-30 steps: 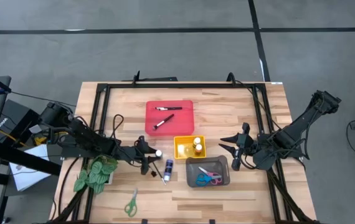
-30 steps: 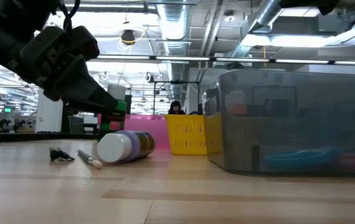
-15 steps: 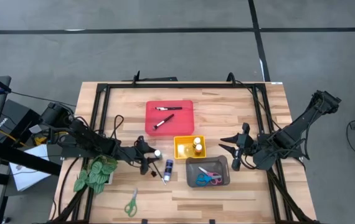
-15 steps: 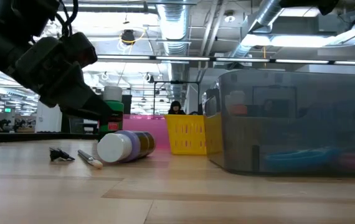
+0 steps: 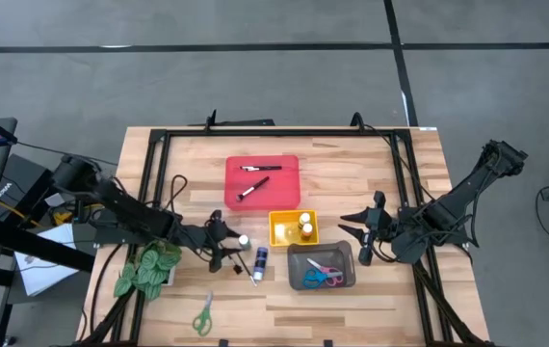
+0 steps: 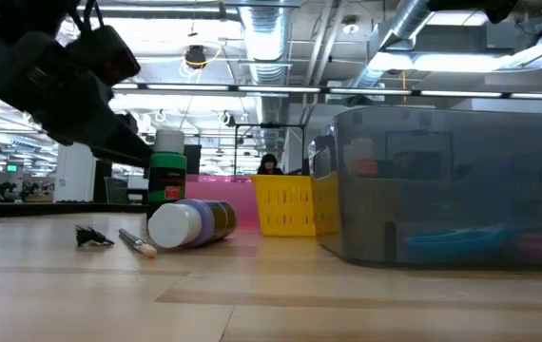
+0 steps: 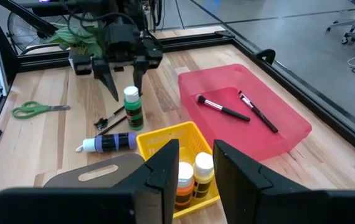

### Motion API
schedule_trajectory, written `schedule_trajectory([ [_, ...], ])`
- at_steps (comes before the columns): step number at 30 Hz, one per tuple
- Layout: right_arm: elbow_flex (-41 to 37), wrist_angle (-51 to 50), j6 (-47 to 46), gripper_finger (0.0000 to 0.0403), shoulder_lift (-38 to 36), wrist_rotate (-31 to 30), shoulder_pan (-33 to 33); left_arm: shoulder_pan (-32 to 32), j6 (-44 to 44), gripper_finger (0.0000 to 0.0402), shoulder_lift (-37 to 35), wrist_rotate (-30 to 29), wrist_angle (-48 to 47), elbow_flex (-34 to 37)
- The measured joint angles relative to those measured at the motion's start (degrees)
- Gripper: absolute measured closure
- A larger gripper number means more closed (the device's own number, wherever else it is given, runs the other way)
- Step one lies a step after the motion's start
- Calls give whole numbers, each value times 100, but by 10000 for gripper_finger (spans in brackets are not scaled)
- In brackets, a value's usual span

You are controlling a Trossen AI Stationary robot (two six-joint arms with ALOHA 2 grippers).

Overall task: Pick & Place Paint Supplies
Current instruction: Put the green paint bottle into the yellow bin

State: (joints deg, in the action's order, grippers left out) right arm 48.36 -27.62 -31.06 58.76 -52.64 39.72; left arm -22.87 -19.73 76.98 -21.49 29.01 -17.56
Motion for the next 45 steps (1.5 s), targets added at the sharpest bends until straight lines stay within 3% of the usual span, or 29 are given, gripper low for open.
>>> schedule_trajectory([
  [7, -1, 3, 2, 309, 0, 11, 0, 105, -6, 197, -1332, 170, -1287, 0],
  [11, 0, 21, 0, 309, 0, 11, 0, 293, 2, 196, -1571, 445, -1568, -53],
  [17, -2, 53, 1, 309, -2, 27, 0, 468, 587, 196, -1412, 493, -2737, -837],
  [23, -1, 47, 0, 309, -2, 149, 0, 502, 889, 196, -709, 688, -3324, -1591],
  [30, -2, 20, 2, 309, -2, 172, 0, 492, 1013, 196, 47, 688, -2982, -1748],
  [38, -2, -26, 2, 309, -2, 181, 0, 501, 1042, 203, 141, 685, -2845, -1746],
  [45, -2, -23, 2, 309, -2, 181, 0, 501, 953, 251, 141, 474, -2867, -1746],
])
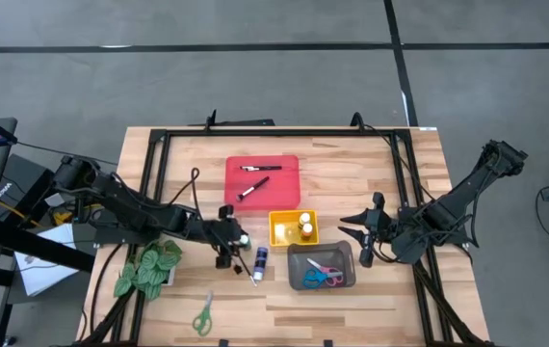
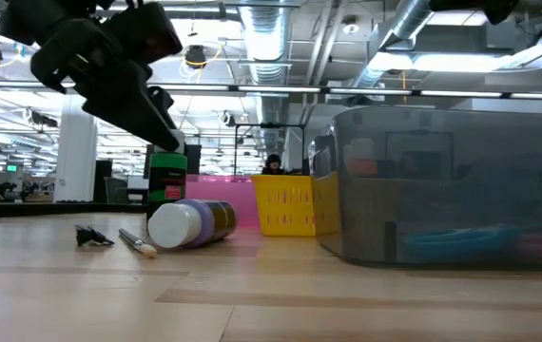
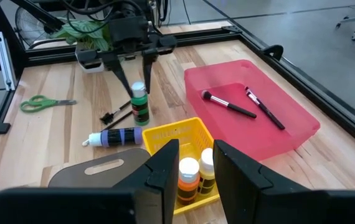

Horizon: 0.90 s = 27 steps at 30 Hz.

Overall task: Pick & Place Paint Supplies
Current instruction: Put the green paint bottle into the yellow bin

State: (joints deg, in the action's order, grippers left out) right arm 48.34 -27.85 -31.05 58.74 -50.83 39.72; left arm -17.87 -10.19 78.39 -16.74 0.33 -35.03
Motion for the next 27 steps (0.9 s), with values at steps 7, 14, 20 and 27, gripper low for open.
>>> schedule_trajectory([
  [7, 0, 2, 0, 309, 0, 0, 0, 42, -120, 293, -2, -186, -43, -2],
  [14, 0, 1, 0, 309, 0, 0, 0, 258, 38, 293, -110, -36, -204, -178],
  [20, 2, -29, 0, 309, 0, -2, 0, 561, 556, 293, -266, 32, -820, -901],
  [27, 2, -40, 2, 309, 0, -4, 2, 1203, 1086, 293, 227, 801, -1524, -2041],
])
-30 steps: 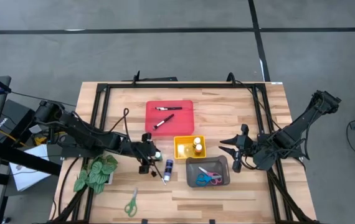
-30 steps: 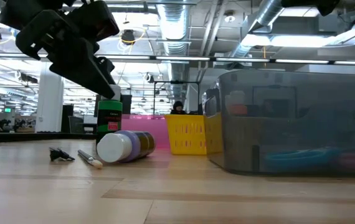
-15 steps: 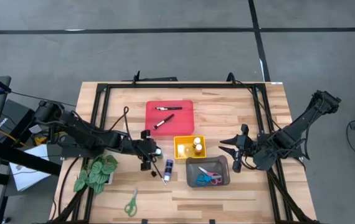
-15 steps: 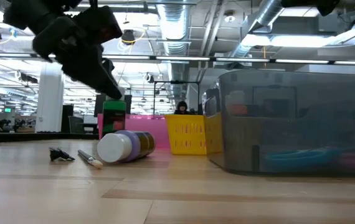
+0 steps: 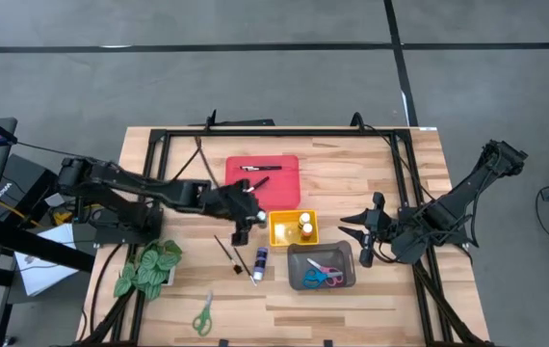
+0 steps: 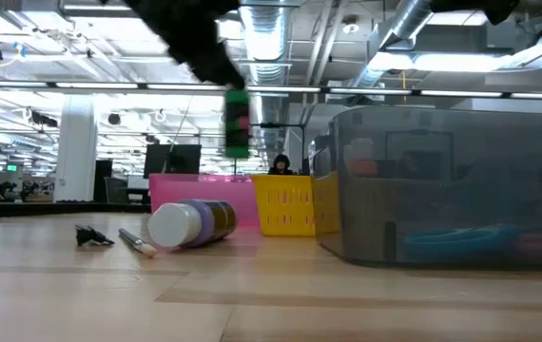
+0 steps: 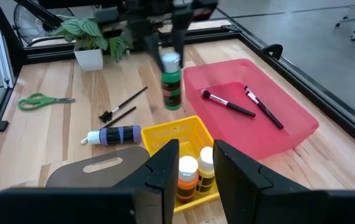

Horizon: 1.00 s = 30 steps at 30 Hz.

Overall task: Pick & Place Paint Supplies
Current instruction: Put the green paint bottle into the yellow bin

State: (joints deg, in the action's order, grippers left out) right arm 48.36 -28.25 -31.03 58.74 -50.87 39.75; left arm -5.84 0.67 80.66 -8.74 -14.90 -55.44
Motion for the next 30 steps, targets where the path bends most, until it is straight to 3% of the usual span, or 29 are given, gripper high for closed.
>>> schedule_trajectory([
  [9, 0, 0, 13, 309, 0, 0, -2, 267, 444, 293, 914, 342, -249, -1036],
  [30, 0, 46, 125, 309, -1, -3, -2, 573, 638, 293, 1983, 576, 574, -1036],
])
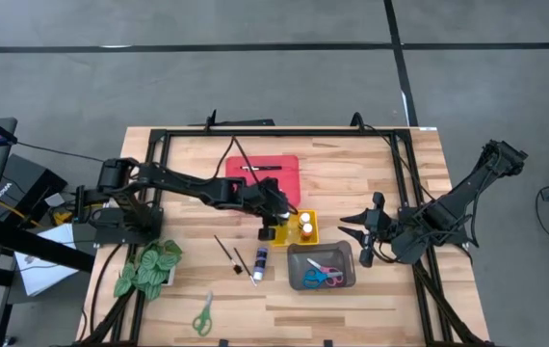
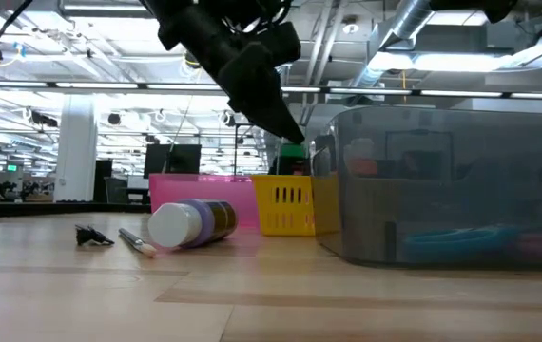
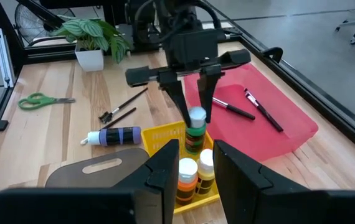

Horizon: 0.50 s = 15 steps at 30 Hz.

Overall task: Pick & Place Paint Supplies
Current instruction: Put the green paint bottle into the yellow bin

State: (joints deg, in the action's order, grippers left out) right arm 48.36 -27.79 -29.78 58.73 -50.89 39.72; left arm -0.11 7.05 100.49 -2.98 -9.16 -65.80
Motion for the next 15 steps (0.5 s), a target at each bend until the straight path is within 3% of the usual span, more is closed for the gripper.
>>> schedule_trajectory([
  [15, 0, -4, 42, 309, 1, -1, 0, 85, -196, 293, 93, 194, 464, 252],
])
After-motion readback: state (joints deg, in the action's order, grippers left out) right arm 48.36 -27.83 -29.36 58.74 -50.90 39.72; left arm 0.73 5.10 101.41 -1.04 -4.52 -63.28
